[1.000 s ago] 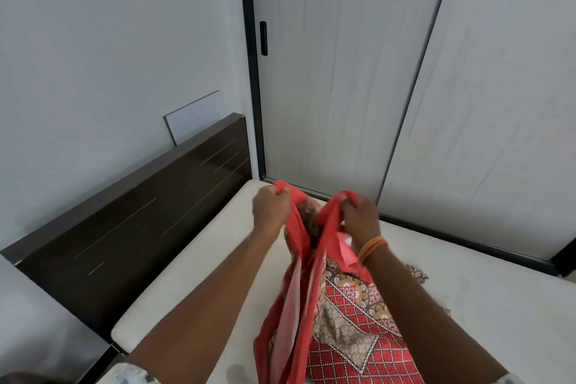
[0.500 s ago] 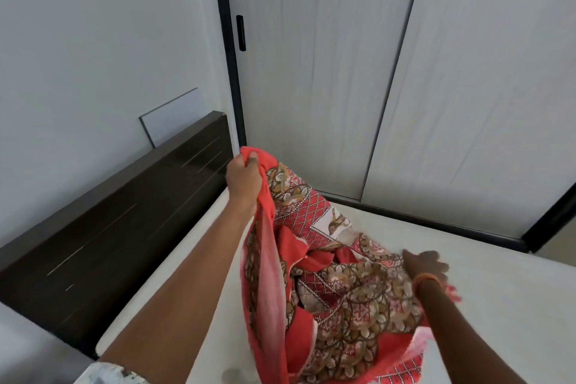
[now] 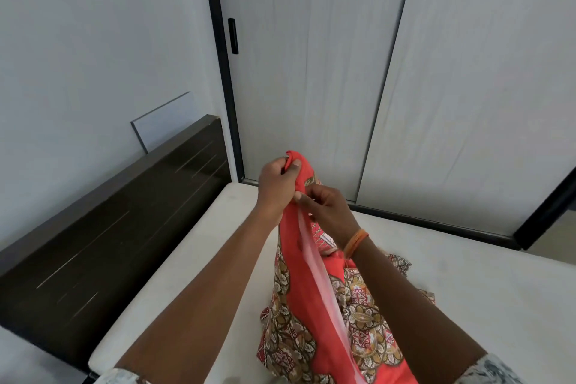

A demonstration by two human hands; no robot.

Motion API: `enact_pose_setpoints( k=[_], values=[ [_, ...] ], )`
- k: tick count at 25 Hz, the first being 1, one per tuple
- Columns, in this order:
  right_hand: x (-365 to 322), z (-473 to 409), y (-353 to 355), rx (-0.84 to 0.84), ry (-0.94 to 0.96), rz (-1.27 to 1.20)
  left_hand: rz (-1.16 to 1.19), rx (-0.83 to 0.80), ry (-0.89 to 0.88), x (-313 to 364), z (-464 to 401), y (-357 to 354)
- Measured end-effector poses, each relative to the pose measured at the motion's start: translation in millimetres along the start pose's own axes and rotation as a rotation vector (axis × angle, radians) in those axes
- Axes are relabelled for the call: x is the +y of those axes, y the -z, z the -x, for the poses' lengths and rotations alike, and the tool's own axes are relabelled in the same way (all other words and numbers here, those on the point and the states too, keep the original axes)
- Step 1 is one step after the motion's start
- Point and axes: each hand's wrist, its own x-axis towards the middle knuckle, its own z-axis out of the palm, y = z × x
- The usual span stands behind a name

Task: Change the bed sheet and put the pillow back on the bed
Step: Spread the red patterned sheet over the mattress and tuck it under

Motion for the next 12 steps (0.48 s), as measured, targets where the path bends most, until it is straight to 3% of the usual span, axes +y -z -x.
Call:
enact_pose_setpoints(
  k=[6, 12],
  values=[
    [9.7, -3.3, 2.9, -0.012, -0.134, -0.223, 0.015, -0.036, -0.002, -2.3, 4.5, 12.6],
    [7.5, -8.0, 12.0, 0.022, -0.226, -0.349, 0.034, -0.083, 0.196, -13.3, 39.2, -1.2]
  ],
)
